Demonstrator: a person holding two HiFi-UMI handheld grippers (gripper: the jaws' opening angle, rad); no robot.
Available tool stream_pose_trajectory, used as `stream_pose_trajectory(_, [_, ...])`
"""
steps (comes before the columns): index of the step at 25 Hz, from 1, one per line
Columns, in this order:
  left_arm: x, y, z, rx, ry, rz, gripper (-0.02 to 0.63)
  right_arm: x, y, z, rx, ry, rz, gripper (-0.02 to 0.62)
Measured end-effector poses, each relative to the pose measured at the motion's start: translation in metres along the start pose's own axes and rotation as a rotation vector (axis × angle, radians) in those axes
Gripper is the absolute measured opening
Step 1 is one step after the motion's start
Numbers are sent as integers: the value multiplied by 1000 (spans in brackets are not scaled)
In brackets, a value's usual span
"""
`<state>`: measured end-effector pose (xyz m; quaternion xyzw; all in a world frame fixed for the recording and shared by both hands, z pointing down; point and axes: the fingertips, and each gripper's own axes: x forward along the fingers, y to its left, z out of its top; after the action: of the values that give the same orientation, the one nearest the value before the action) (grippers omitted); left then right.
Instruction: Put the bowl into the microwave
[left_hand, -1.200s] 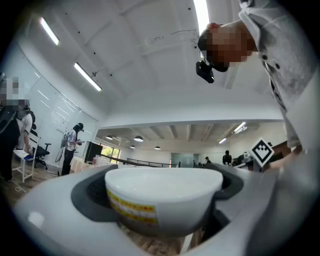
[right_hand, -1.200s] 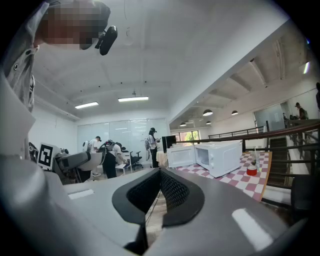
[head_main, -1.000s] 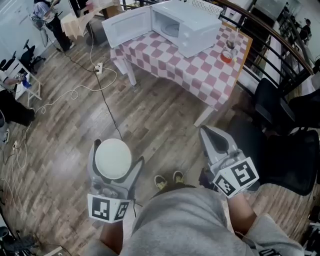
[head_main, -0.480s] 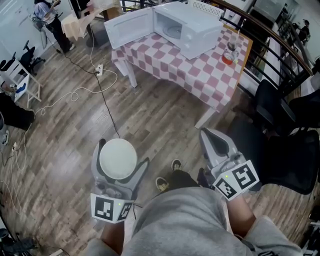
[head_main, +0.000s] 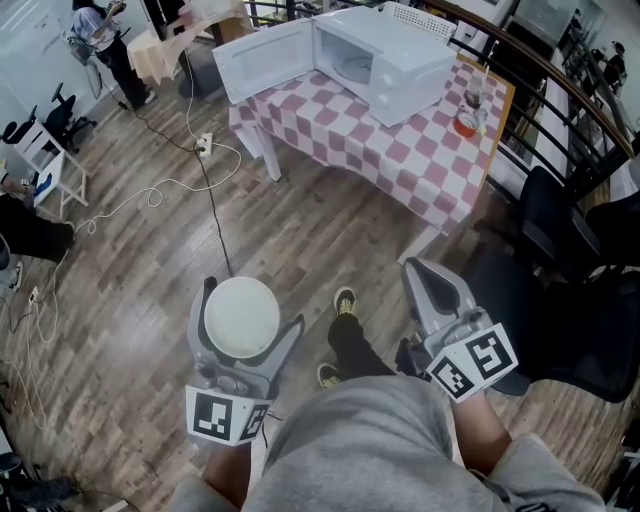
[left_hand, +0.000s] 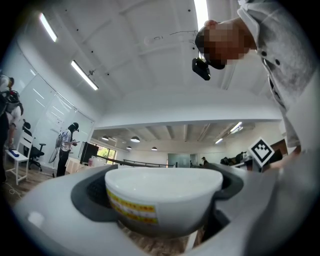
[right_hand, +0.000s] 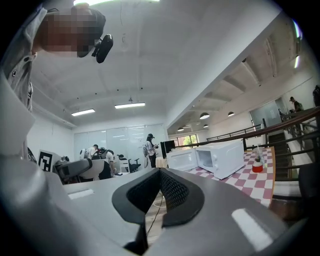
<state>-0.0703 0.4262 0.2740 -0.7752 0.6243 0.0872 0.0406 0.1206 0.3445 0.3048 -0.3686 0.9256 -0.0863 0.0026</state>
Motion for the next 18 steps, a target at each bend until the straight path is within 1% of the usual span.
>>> stream_pose_trajectory(3, [15,11,-5,-2,6,4,543,20,-8,1,8,-1,14,-8])
stream_pose_trajectory(7, [44,26,-13,-2,11,5,543,50,-22,2,-9,8,20,-6])
stream_pose_trajectory(10, [71,37,-21,-13,20,3,543,74,-40,3,-16,19,14,-6])
stream_pose_trajectory(14, [108,52,-32,-16,45,-4,543,106,-66,6,0,26,3,-6])
stream_pose_trajectory(18, [140,66,-35,-17,53,3,543,135,-85,12,4,34,5,-6])
